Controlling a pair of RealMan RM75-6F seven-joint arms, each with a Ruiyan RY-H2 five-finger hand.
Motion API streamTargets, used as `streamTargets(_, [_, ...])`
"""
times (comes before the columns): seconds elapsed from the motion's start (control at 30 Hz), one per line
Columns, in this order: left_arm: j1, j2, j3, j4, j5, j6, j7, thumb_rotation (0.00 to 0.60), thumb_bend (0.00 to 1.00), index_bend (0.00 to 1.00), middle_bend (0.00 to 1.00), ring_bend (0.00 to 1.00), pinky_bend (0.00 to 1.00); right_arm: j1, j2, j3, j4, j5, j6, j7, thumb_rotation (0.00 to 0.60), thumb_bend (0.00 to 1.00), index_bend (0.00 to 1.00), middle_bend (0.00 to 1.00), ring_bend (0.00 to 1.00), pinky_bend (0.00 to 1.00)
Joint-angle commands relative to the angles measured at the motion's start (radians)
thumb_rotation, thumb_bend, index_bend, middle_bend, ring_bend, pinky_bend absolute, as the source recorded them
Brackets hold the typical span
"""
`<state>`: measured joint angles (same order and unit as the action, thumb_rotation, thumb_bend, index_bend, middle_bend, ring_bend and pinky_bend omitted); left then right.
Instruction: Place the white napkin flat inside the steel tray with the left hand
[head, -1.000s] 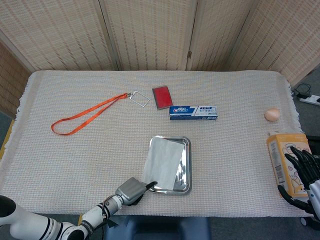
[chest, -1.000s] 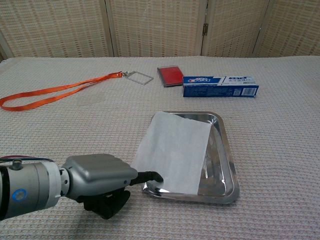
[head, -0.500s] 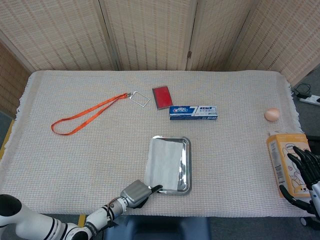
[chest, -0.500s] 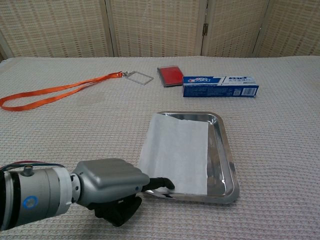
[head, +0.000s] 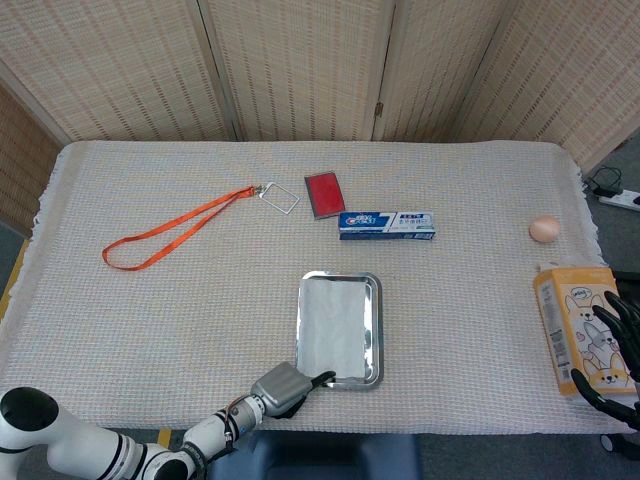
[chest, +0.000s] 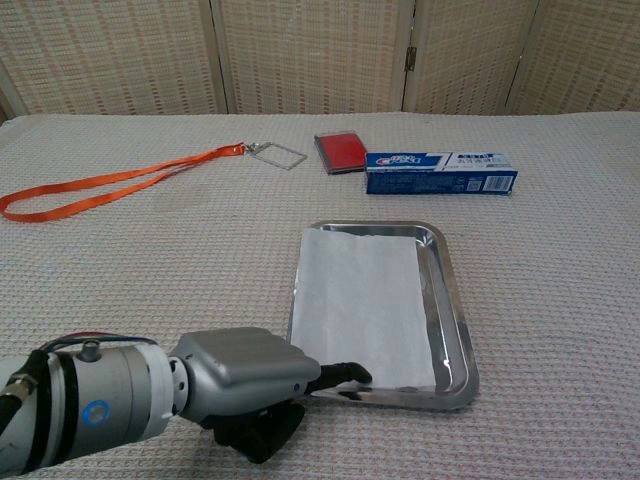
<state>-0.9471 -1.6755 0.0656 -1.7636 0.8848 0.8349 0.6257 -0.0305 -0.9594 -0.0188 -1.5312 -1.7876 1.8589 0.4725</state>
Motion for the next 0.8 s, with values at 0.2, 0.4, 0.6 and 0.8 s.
streamTargets(0.2, [-0.004,-0.019,-0.017,0.006,0.027,-0.006,-0.03,0.6,0.92,0.0,1.0,0.98,1.0,-0.006,0.007,0.019,0.021,0.047,0.001,0.053,0.6,0.4,0.0,0.0,0.0,0.0])
streamTargets(0.4, [0.001,-0.026,-0.033,0.017,0.061,0.015,-0.049,0.6,0.92,0.0,1.0,0.98,1.0,-0.005,0.007,0.018,0.021,0.044,-0.008,0.049,0.6,0.4,0.0,0.0,0.0,0.0])
streamTargets(0.6, [0.011,0.011,-0.059,-0.006,0.073,0.051,-0.063,0.6,0.93,0.0,1.0,0.98,1.0,-0.004,0.007,0.017,0.02,0.04,-0.016,0.045,0.6,0.4,0.0,0.0,0.0,0.0])
streamTargets(0.8, [0.013,0.042,-0.039,-0.021,0.045,0.045,-0.051,0.6,0.92,0.0,1.0,0.98,1.0,-0.005,0.005,0.016,0.014,0.032,-0.014,0.034,0.6,0.4,0.0,0.0,0.0,0.0])
